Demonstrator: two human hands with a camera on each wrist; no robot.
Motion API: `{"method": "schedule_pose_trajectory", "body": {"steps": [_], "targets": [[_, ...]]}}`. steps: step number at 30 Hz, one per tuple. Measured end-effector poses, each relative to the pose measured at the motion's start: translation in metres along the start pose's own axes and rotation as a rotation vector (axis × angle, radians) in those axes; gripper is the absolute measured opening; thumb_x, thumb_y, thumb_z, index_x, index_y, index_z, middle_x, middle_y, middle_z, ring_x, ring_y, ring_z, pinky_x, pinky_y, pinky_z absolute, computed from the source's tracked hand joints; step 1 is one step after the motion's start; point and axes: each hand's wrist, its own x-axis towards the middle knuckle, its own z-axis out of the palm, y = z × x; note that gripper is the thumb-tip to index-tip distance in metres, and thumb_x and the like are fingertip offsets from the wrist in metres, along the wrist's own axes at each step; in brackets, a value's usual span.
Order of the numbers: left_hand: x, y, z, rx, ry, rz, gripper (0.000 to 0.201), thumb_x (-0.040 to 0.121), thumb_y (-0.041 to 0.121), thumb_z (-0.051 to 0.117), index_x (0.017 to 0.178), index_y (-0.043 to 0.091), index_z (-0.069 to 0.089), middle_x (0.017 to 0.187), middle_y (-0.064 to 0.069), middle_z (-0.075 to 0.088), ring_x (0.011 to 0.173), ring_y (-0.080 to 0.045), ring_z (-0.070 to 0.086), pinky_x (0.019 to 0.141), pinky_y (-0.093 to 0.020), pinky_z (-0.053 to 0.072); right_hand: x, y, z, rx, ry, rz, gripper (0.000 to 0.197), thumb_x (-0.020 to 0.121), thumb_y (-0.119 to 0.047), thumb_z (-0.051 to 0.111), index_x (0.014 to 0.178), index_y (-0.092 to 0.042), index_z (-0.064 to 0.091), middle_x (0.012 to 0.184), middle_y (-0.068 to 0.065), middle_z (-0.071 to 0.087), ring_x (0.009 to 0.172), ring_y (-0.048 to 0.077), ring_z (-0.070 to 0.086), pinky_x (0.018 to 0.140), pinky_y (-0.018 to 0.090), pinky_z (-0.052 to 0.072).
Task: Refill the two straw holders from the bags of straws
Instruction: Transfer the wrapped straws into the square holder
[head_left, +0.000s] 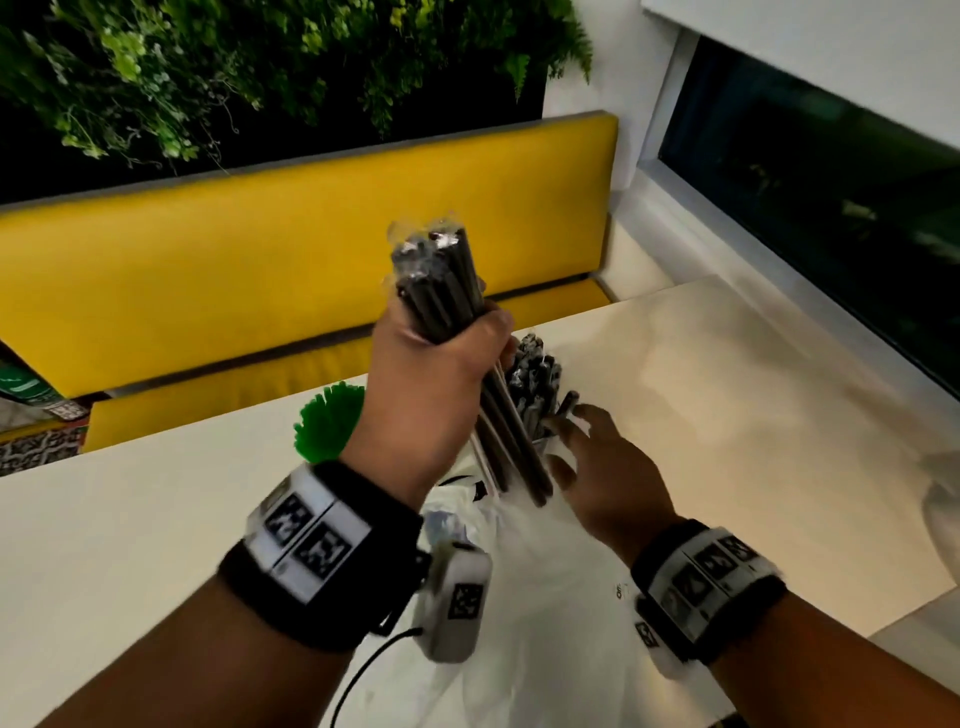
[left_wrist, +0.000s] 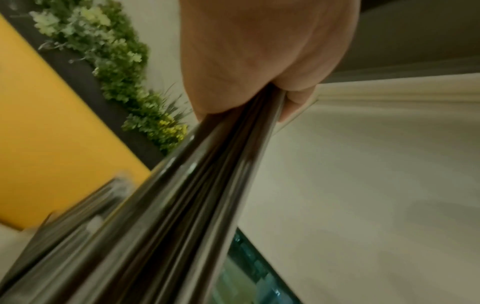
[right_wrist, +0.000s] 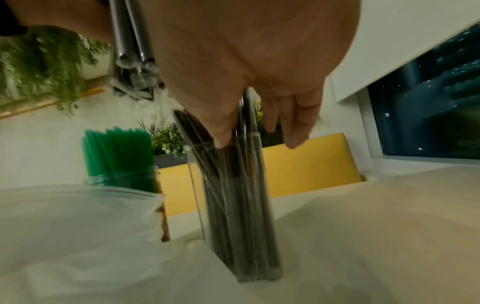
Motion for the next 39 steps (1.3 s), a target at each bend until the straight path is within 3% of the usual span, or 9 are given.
{"method": "schedule_pose_trajectory", "body": {"steps": [3, 8, 13, 18, 21, 24, 28, 35, 39], "targets": [[0.025, -0.031, 0.008, -0.028, 0.151, -0.129, 0.017, 0.086, 0.007, 0.068, 0.093, 0.018, 0.057, 0.072, -0.002, 0.062, 0.071, -0.027, 0.064, 0.072, -0.064, 0.056, 0.014, 0.002, 0.004, 0.054, -0.038, 0.017, 0.032, 0.094, -0.033, 0.051, 0.124, -0.03, 0.061, 0.139, 0.0, 0.049, 0.105, 0.025, 0.063, 0.086, 0.034, 0.052], [0.055, -0.055, 0.013, 0.0, 0.27, -0.044, 0.016, 0.089, 0.006, 0.064, 0.099, 0.01, 0.052, 0.072, -0.001, 0.06, 0.068, -0.027, 0.061, 0.066, -0.058, 0.055, 0.025, 0.004, 0.004, 0.117, 0.021, -0.016, 0.017, 0.09, -0.034, 0.059, 0.097, -0.024, 0.071, 0.102, 0.001, 0.065, 0.089, 0.025, 0.062, 0.073, 0.037, 0.05], [0.054, -0.072, 0.014, 0.13, 0.173, 0.094, 0.026, 0.085, 0.019, 0.064, 0.095, -0.003, 0.054, 0.079, -0.027, 0.06, 0.071, -0.042, 0.059, 0.06, -0.044, 0.051, 0.029, 0.008, 0.002, 0.095, 0.022, -0.055, 0.035, 0.085, -0.057, 0.051, 0.096, -0.031, 0.071, 0.097, -0.007, 0.069, 0.086, 0.016, 0.065, 0.072, 0.035, 0.052], [0.034, -0.101, 0.016, 0.302, 0.063, 0.026, 0.033, 0.083, 0.034, 0.071, 0.104, 0.009, 0.065, 0.084, 0.004, 0.069, 0.08, -0.011, 0.068, 0.073, -0.029, 0.057, 0.032, 0.007, -0.003, -0.027, -0.022, -0.114, 0.037, 0.092, -0.049, 0.04, 0.101, -0.031, 0.071, 0.097, -0.005, 0.071, 0.086, 0.02, 0.064, 0.072, 0.034, 0.05], [0.041, -0.123, 0.004, 0.53, 0.034, -0.036, 0.047, 0.073, 0.062, 0.067, 0.104, 0.026, 0.066, 0.1, 0.002, 0.068, 0.098, -0.019, 0.067, 0.086, -0.04, 0.057, 0.034, 0.005, -0.001, -0.09, 0.002, -0.103, 0.035, 0.094, -0.047, 0.041, 0.096, -0.031, 0.071, 0.089, -0.005, 0.071, 0.081, 0.02, 0.063, 0.069, 0.034, 0.048], [0.038, -0.132, -0.002, 0.638, -0.082, -0.104, 0.047, 0.072, 0.059, 0.07, 0.108, 0.029, 0.066, 0.111, 0.0, 0.063, 0.105, -0.021, 0.064, 0.093, -0.044, 0.054, 0.034, 0.005, 0.001, -0.098, 0.011, -0.099, 0.037, 0.093, -0.048, 0.039, 0.093, -0.031, 0.071, 0.085, -0.004, 0.07, 0.078, 0.019, 0.063, 0.065, 0.033, 0.045], [0.026, -0.127, -0.007, 0.783, -0.229, -0.073, 0.069, 0.07, 0.045, 0.083, 0.128, 0.022, 0.055, 0.126, -0.001, 0.053, 0.121, -0.018, 0.049, 0.107, -0.038, 0.043, 0.034, 0.003, 0.001, -0.091, 0.039, -0.112, 0.036, 0.09, -0.047, 0.038, 0.094, -0.032, 0.071, 0.086, -0.004, 0.071, 0.075, 0.019, 0.064, 0.061, 0.032, 0.043], [0.03, -0.051, -0.021, 0.538, -0.268, -0.012, 0.12, 0.058, 0.062, 0.086, 0.153, 0.032, 0.018, 0.159, 0.008, 0.028, 0.144, -0.004, 0.027, 0.112, -0.024, 0.028, 0.036, 0.005, 0.006, -0.127, 0.061, -0.124, 0.033, 0.093, -0.047, 0.043, 0.093, -0.03, 0.07, 0.085, -0.002, 0.07, 0.075, 0.02, 0.063, 0.058, 0.031, 0.036], [0.053, -0.013, 0.0, 0.547, -0.295, 0.058, 0.093, 0.081, 0.07, 0.061, 0.155, 0.03, 0.022, 0.155, 0.009, 0.037, 0.14, -0.007, 0.036, 0.111, -0.034, 0.036, 0.037, 0.006, 0.007, -0.149, 0.051, -0.117, 0.035, 0.094, -0.049, 0.041, 0.095, -0.029, 0.07, 0.086, -0.001, 0.069, 0.078, 0.021, 0.063, 0.059, 0.03, 0.033]]}}
